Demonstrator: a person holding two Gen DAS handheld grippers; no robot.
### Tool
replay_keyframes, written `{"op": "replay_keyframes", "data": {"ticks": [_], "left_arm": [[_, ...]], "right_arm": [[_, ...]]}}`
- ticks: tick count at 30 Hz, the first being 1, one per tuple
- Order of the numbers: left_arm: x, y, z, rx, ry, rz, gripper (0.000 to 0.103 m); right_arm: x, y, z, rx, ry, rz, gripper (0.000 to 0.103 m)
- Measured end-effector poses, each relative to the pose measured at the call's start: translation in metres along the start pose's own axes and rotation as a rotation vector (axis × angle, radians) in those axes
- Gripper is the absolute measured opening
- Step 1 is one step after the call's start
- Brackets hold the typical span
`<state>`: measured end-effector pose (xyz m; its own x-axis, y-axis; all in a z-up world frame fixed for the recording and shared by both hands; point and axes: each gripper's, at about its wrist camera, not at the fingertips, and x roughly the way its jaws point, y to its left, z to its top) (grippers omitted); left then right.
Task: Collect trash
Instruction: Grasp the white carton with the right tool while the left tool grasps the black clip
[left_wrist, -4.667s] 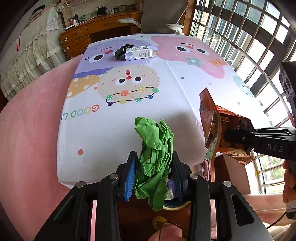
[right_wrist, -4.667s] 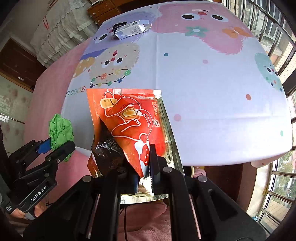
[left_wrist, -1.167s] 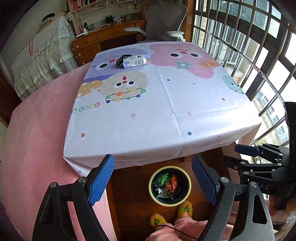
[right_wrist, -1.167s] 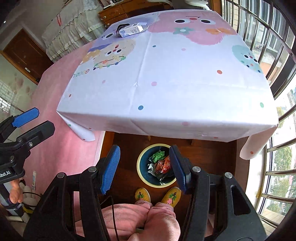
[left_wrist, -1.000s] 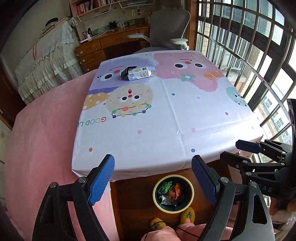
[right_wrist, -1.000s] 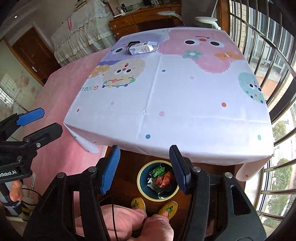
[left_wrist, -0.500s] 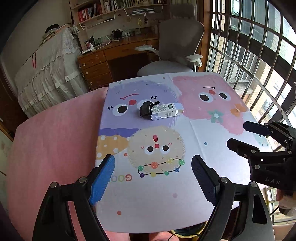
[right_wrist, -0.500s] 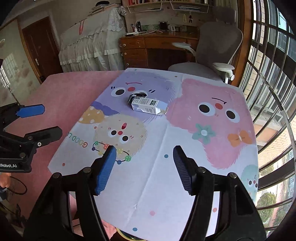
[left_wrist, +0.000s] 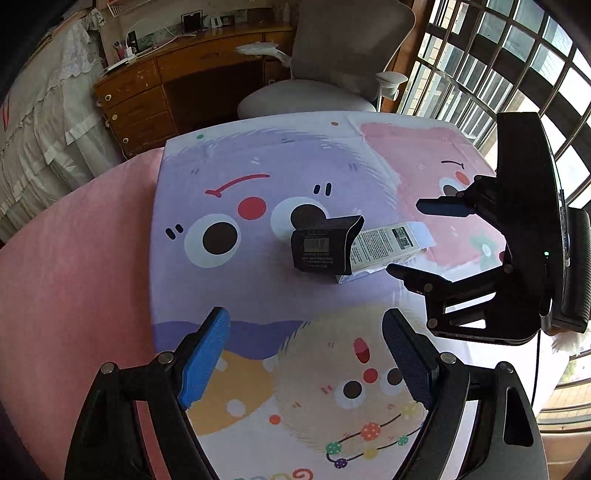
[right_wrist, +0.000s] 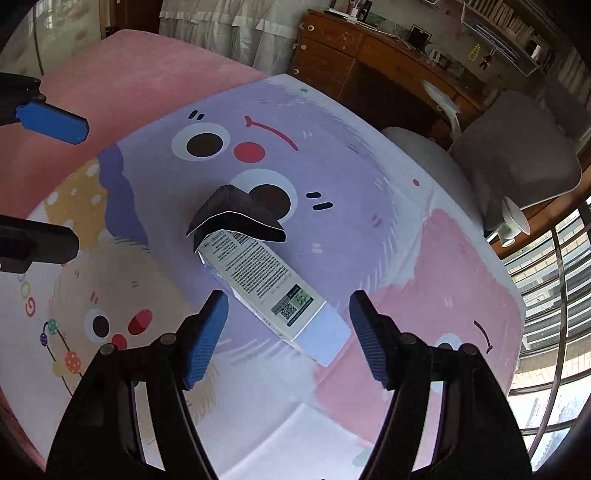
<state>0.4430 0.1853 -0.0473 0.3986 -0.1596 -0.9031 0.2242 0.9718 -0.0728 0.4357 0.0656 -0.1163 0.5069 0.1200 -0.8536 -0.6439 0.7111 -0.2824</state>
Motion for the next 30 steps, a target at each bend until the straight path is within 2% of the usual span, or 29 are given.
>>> {"op": "replay_keyframes", "data": {"ticks": [5, 7, 9, 10, 16, 22, 30], "left_arm": [[0.030, 0.007, 0.017, 0.021, 0.027, -0.041, 0.087], [0.039, 0.011, 0.024, 0.016, 0.039, -0.058, 0.087], [0.047, 0.015, 0.031, 0.013, 0.052, -0.076, 0.086], [0.051, 0.015, 0.035, 0.016, 0.057, -0.085, 0.087], [0.070, 0.010, 0.055, 0.047, 0.089, -0.140, 0.086], [0.083, 0.020, 0.073, 0.035, 0.100, -0.146, 0.086], [0.092, 0.039, 0.094, 0.022, 0.138, -0.176, 0.086]], "right_arm": [[0.034, 0.002, 0.010, -0.073, 0.071, 0.061, 0.065], [0.045, 0.001, 0.011, -0.061, 0.109, 0.098, 0.055], [0.049, -0.003, 0.011, -0.034, 0.130, 0.114, 0.036], [0.049, -0.005, 0.010, -0.015, 0.133, 0.122, 0.033], [0.039, -0.017, -0.013, 0.106, 0.153, 0.165, 0.032], [0.031, -0.033, -0.043, 0.295, 0.152, 0.139, 0.032], [0.031, -0.053, -0.058, 0.565, 0.125, 0.090, 0.032]]}}
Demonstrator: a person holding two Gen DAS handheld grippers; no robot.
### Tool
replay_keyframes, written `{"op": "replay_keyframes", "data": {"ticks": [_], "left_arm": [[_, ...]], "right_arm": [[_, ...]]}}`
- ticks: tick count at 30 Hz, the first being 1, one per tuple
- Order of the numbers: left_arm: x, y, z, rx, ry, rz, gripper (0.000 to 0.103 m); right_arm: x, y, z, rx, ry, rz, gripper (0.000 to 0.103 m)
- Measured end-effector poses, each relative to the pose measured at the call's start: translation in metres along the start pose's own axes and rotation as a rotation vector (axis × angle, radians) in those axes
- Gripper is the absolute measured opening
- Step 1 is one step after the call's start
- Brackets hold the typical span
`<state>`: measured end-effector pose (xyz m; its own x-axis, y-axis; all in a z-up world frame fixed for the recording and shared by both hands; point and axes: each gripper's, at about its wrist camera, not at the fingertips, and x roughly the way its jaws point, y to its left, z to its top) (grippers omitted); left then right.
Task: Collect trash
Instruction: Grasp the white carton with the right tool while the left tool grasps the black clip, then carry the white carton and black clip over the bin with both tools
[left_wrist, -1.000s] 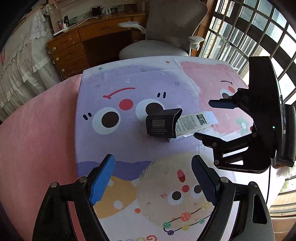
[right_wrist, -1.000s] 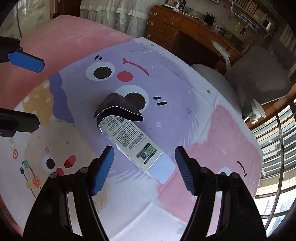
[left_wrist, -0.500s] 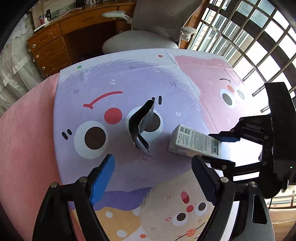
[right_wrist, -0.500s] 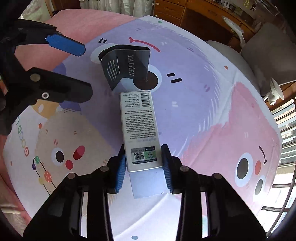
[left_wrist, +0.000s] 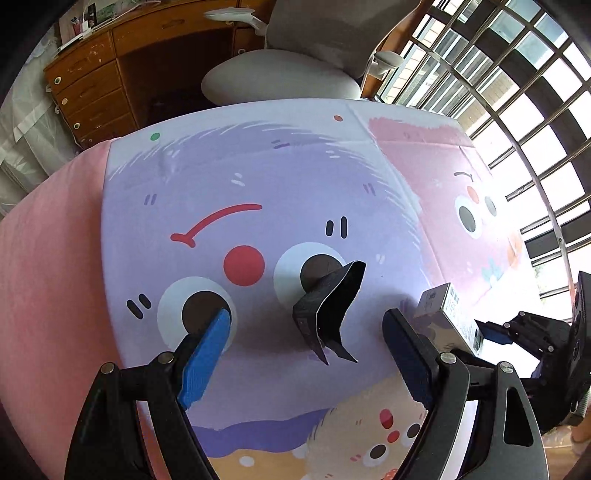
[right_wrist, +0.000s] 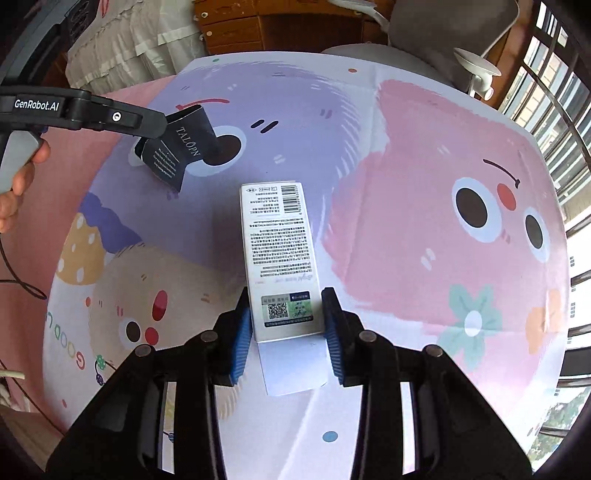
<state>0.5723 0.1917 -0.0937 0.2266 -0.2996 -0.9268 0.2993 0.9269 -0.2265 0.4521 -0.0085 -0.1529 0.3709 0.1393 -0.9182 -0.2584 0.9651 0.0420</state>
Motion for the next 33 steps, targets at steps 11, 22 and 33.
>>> {"op": "replay_keyframes", "data": {"ticks": [11, 22, 33], "left_arm": [[0.040, -0.023, 0.010, 0.114, 0.128, 0.103, 0.008], [-0.029, -0.058, -0.050, 0.102, -0.025, 0.068, 0.006], [-0.116, -0.155, -0.210, -0.027, -0.149, 0.019, 0.006]], "right_arm": [[-0.030, 0.012, -0.030, 0.124, -0.041, 0.002, 0.032], [-0.086, 0.020, -0.087, 0.200, -0.098, 0.045, 0.032], [-0.174, 0.029, -0.203, 0.134, -0.163, 0.146, 0.032]]}}
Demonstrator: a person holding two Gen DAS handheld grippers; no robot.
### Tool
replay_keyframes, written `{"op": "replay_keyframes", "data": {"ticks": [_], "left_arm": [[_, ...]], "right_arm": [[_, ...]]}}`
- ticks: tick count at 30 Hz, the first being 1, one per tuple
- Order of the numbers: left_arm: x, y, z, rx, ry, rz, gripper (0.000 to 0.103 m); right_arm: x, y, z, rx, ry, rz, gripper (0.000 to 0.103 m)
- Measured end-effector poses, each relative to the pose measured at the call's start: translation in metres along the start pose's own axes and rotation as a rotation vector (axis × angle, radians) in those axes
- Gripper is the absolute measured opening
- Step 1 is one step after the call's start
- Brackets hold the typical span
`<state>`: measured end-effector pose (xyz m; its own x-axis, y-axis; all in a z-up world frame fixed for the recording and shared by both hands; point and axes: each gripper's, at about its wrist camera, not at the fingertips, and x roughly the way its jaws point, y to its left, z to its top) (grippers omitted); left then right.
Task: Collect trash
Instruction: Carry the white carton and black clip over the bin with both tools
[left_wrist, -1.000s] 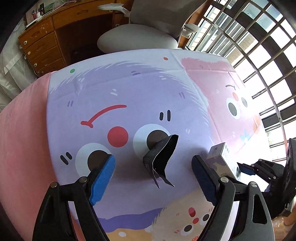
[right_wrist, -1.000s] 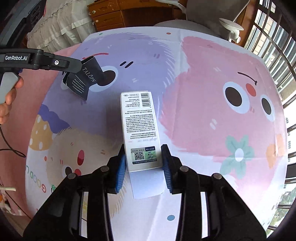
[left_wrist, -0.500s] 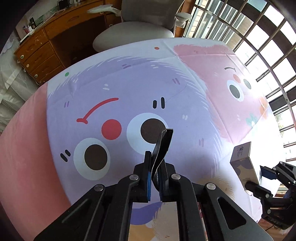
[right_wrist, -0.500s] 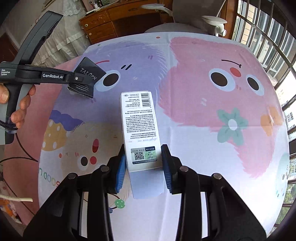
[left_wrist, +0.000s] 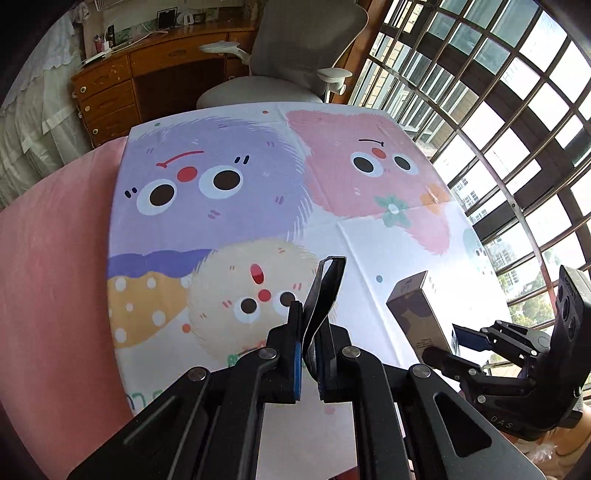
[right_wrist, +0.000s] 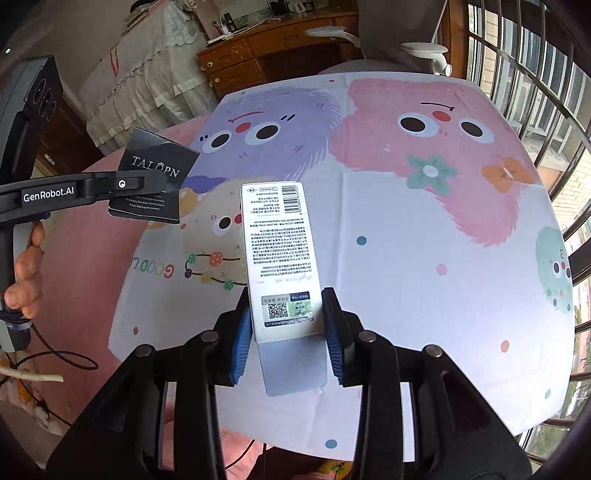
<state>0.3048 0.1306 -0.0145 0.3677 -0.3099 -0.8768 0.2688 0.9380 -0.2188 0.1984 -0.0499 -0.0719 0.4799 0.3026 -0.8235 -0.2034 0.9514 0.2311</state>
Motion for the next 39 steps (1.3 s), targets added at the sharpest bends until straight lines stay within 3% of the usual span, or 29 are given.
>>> {"op": "replay_keyframes", "data": {"ticks": [8, 13, 16, 27, 39], "left_arm": [[-0.046, -0.095, -0.146, -0.107, -0.038, 0.001, 0.006], [-0.051, -0.142, -0.227, -0.142, 0.011, 0.029, 0.006], [-0.050, -0.160, -0.258, -0.146, 0.041, 0.061, 0.006], [-0.016, -0.182, -0.315, -0.145, 0.127, 0.106, 0.006], [0.092, -0.169, -0.354, -0.067, 0.207, 0.139, 0.006]], "right_arm": [[-0.094, -0.012, -0.109, -0.082, -0.033, 0.062, 0.032], [-0.125, -0.023, -0.177, -0.105, 0.017, 0.083, 0.032], [-0.130, -0.029, -0.213, -0.108, 0.061, 0.084, 0.032], [-0.094, -0.045, -0.295, -0.055, 0.201, 0.060, 0.032], [0.008, -0.068, -0.345, 0.045, 0.284, -0.028, 0.032]]}}
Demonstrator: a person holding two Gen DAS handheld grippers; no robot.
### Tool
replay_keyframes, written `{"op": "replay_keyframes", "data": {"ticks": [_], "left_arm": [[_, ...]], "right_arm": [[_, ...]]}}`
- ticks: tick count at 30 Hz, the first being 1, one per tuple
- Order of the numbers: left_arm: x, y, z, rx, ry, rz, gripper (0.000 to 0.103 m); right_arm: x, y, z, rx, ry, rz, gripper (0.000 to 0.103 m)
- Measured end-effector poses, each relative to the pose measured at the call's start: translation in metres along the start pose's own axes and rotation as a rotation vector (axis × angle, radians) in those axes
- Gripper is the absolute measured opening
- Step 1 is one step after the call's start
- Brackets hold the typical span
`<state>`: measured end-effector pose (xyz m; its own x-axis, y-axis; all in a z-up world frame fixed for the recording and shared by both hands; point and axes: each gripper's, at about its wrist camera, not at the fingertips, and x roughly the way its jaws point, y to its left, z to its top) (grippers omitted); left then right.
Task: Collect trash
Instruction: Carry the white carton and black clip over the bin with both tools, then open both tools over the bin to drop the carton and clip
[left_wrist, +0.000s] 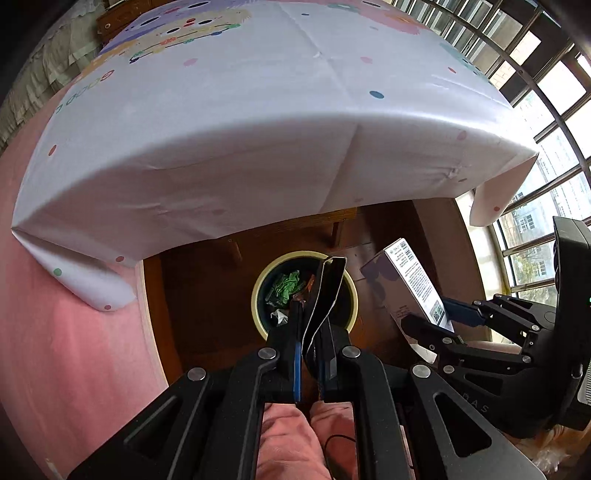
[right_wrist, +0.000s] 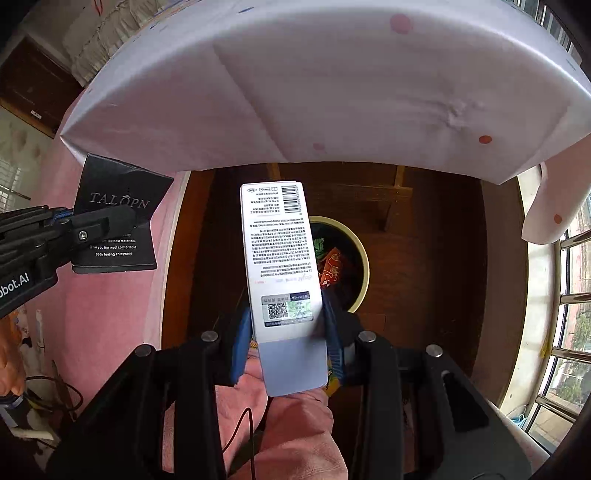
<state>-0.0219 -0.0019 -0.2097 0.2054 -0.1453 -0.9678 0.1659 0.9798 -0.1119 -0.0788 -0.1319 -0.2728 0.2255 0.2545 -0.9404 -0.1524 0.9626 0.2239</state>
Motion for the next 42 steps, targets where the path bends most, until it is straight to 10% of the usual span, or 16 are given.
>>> {"op": "replay_keyframes", "data": {"ticks": [19, 22, 29, 42], "left_arm": [[0.200, 0.022, -0.014, 0.006, 0.144, -0.019, 0.006], [0.209, 0.025, -0.014, 0.001, 0.152, -0.006, 0.017], [0.207, 0.040, -0.013, -0.016, 0.132, -0.016, 0.078], [0.189, 0.065, -0.022, -0.087, 0.107, 0.047, 0.084]], "right_arm": [[0.194, -0.046, -0.019, 0.175, 0.154, -0.088, 0.032], [0.203, -0.050, -0.018, 0.203, 0.147, -0.072, 0.032], [0.205, -0.049, -0.010, 0.211, 0.113, -0.063, 0.050], [0.184, -0.043, -0.008, 0.202, 0.104, -0.102, 0.052]]}}
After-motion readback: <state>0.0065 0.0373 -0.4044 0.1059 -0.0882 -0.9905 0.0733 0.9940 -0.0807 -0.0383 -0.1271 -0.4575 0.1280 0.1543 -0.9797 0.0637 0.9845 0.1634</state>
